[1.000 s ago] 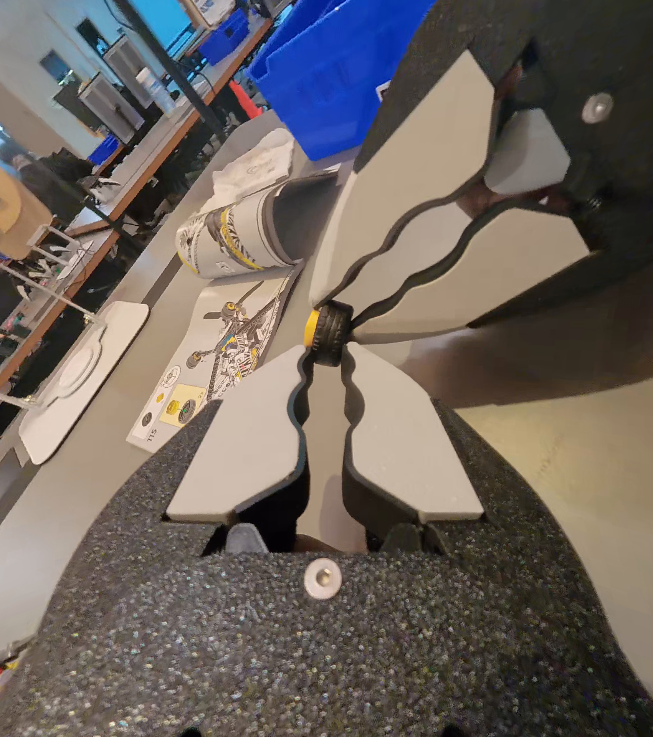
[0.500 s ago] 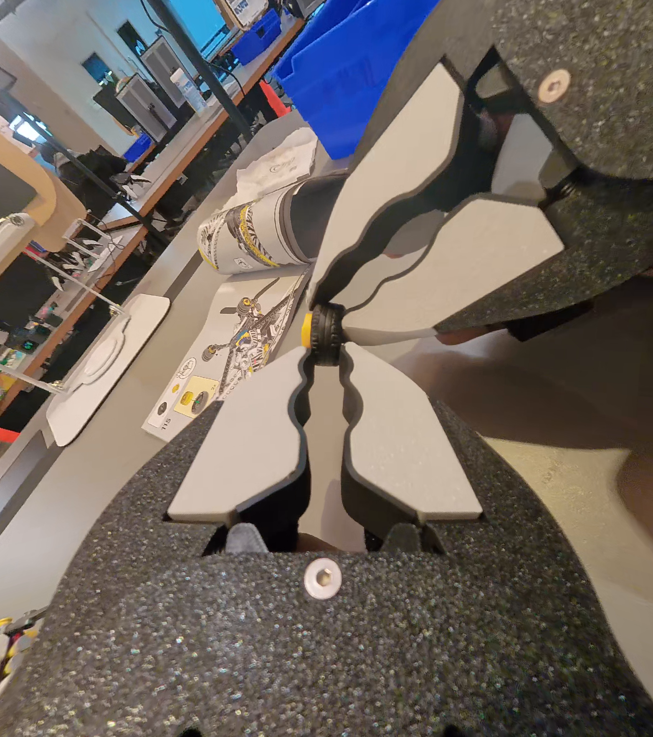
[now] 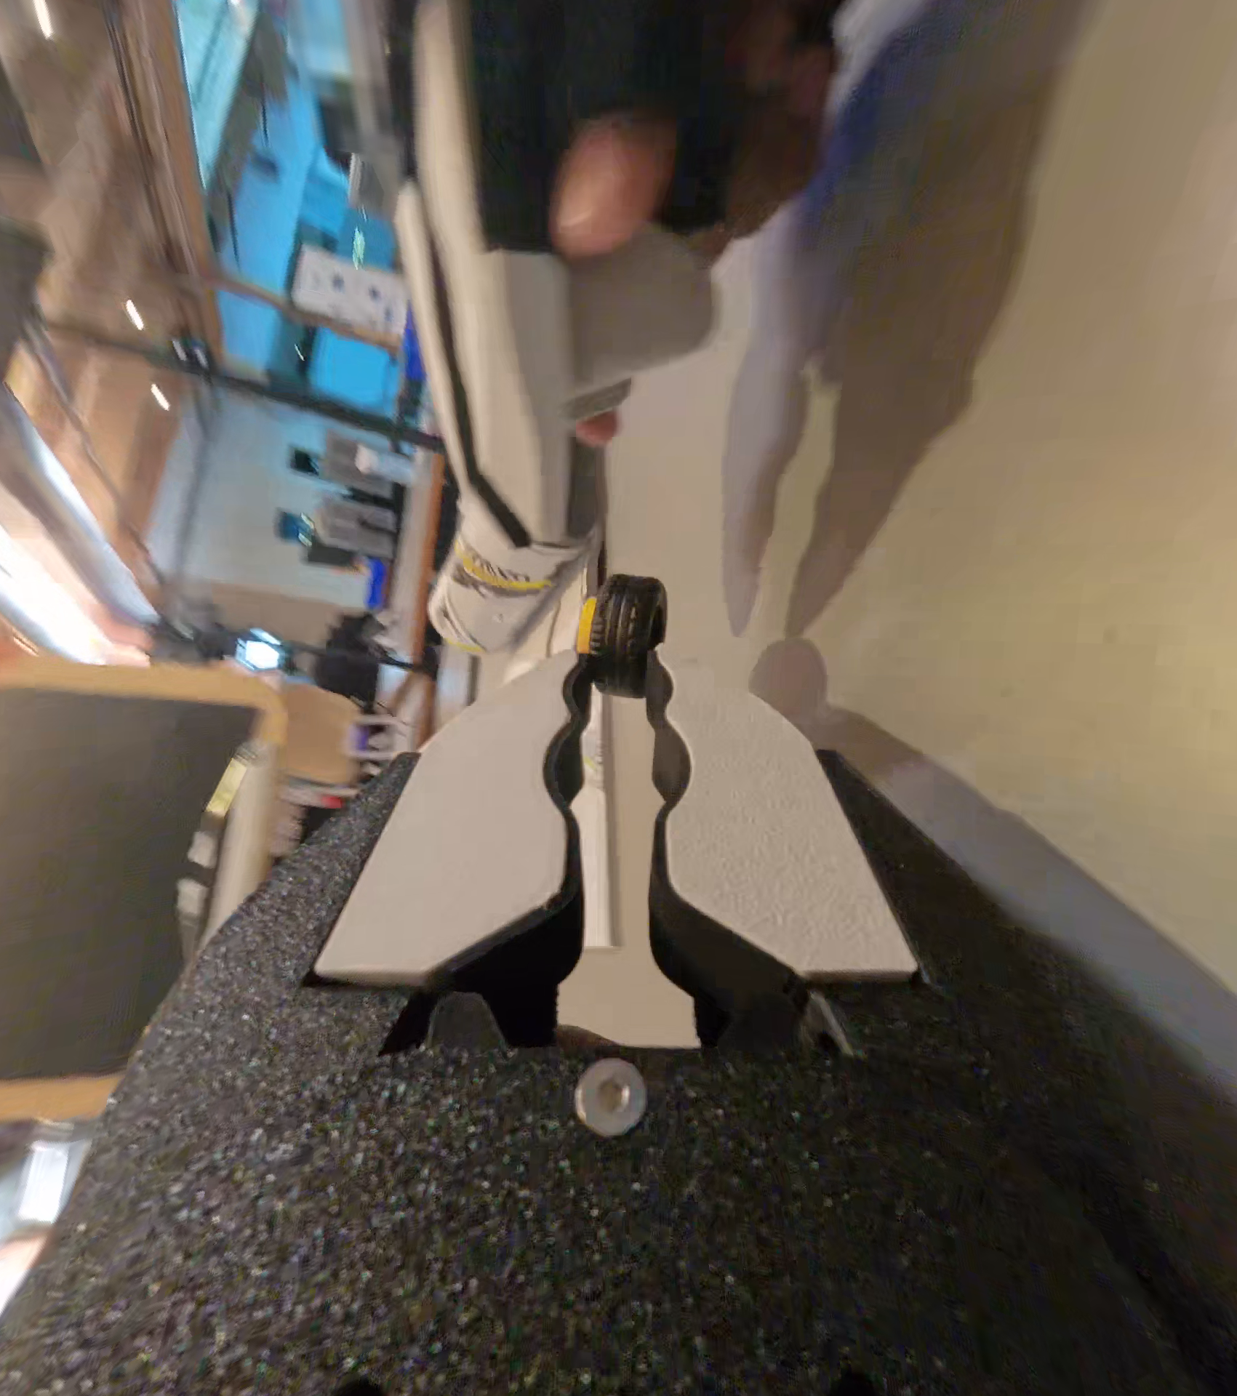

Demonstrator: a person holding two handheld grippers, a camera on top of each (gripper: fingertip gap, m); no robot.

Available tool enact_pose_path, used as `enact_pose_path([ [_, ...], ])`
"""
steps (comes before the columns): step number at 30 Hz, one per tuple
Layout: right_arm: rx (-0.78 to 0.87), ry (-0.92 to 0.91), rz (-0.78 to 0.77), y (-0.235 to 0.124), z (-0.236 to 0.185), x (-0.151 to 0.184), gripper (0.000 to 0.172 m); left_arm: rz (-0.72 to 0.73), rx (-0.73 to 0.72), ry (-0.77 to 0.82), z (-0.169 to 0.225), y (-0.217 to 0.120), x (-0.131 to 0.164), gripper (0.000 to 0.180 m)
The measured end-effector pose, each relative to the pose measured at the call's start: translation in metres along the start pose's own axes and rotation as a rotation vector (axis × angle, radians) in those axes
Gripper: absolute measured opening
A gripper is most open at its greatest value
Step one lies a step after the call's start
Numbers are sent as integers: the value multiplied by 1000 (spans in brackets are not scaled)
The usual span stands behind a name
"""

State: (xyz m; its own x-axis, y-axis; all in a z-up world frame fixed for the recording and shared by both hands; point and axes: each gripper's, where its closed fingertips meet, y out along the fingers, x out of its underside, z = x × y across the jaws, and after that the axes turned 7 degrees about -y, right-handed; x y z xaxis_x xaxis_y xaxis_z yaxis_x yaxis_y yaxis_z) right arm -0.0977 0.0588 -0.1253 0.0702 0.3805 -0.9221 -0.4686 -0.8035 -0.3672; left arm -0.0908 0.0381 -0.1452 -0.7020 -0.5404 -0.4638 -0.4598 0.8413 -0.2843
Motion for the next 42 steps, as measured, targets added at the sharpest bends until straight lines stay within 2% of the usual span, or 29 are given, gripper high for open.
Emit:
enact_pose_path([
  [2,-69,-49,-43,4,-6,3,18,7,-16,182,6,1,-3,14],
  [5,-141,-133,-122,11,-20,15,18,13,-34,325,11,1,-6,14],
  [16,-325,-77,-109,12,-44,24,21,120,-17,576,26,-8,-15,14],
  [26,-371,-73,-116,6,-53,26,19,174,-33,589,30,-10,-24,14],
  [32,-376,-138,-199,8,-60,39,17,176,17,596,41,-10,-22,13],
  [38,-384,-164,-194,4,-66,41,16,183,112,496,50,-11,-24,13],
  [39,-385,-158,-170,3,-65,37,4,164,133,482,52,-10,-22,13],
  [42,-388,-111,-166,-4,-59,39,0,159,167,434,51,-12,-18,13],
])
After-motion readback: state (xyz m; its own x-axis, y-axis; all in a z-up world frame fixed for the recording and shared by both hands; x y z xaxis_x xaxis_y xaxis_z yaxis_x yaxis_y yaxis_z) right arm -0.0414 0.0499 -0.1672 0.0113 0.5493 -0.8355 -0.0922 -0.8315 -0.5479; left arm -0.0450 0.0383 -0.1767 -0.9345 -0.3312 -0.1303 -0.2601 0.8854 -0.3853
